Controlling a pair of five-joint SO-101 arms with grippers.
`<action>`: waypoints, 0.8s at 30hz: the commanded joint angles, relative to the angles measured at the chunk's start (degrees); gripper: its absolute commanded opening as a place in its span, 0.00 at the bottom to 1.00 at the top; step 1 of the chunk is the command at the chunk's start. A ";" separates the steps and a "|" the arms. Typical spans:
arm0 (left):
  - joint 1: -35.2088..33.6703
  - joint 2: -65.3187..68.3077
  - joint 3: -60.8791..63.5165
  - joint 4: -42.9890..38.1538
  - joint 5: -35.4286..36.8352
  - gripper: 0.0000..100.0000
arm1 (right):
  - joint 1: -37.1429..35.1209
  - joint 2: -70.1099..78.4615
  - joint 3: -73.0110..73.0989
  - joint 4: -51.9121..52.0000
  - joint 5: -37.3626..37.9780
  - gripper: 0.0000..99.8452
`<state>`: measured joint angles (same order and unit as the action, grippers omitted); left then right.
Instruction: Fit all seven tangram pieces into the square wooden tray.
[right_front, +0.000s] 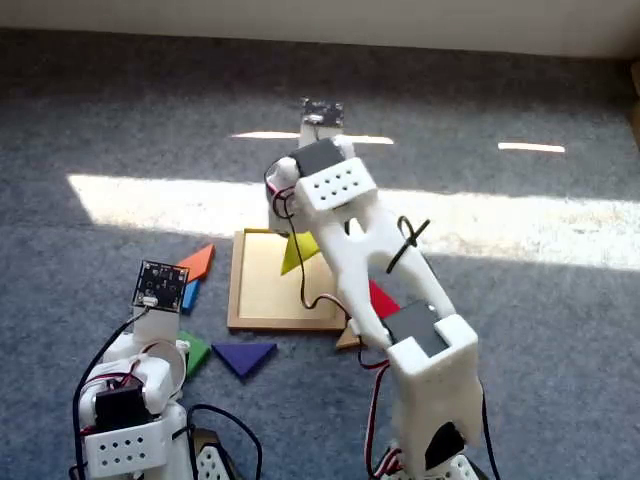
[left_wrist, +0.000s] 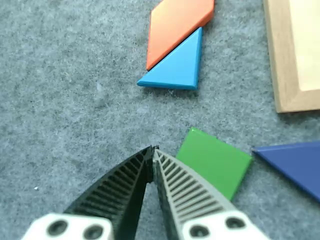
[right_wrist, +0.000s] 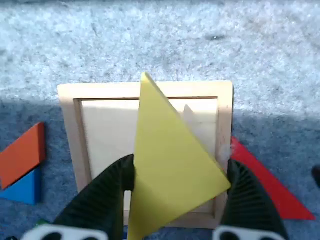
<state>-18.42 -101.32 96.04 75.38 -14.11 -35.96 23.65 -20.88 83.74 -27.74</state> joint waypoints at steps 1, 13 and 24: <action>-0.66 -1.27 1.19 0.35 0.35 0.01 | -3.38 0.75 -1.19 -0.04 0.62 0.15; -0.66 -1.27 1.19 0.35 0.35 0.01 | -8.57 8.92 -5.41 0.40 0.35 0.31; -0.66 -1.27 1.19 0.35 0.35 0.01 | -6.20 8.84 -14.81 11.74 0.35 0.31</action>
<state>-18.42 -101.32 96.04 75.38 -14.11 -43.87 34.02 -29.85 90.51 -27.74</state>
